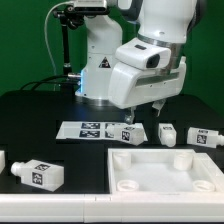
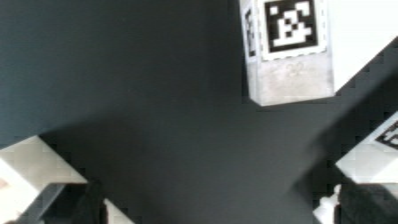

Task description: Assemble one leg

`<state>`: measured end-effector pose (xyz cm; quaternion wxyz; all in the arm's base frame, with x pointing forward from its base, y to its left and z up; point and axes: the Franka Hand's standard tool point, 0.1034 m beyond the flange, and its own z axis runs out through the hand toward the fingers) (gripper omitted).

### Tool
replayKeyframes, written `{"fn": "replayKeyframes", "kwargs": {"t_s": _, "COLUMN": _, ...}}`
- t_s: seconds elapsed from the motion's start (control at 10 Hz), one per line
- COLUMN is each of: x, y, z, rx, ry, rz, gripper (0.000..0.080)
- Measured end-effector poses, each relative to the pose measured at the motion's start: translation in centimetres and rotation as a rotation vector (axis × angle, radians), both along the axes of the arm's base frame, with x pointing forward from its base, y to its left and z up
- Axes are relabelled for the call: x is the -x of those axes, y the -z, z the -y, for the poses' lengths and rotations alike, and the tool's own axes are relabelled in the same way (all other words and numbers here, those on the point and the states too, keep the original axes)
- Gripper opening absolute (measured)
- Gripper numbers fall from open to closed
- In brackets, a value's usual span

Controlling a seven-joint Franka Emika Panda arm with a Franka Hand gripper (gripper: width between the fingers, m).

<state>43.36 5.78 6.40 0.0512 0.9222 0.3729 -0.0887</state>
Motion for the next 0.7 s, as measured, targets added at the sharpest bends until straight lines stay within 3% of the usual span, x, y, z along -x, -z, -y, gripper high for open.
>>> {"fn": "replayKeyframes", "kwargs": {"t_s": 0.1, "x": 1.6, "y": 0.2, "z": -0.2, "rx": 0.085, "ry": 0.037, "rz": -0.089, "gripper": 0.0648}}
{"fn": "replayKeyframes", "kwargs": {"t_s": 0.2, "x": 1.9, "y": 0.4, "z": -0.9, "rx": 0.170, "ry": 0.029, "rz": -0.135, "gripper": 0.0648}}
{"fn": "replayKeyframes", "kwargs": {"t_s": 0.7, "x": 2.8, "y": 0.8, "z": -0.9, "rx": 0.395, "ry": 0.015, "rz": -0.411, "gripper": 0.0648}}
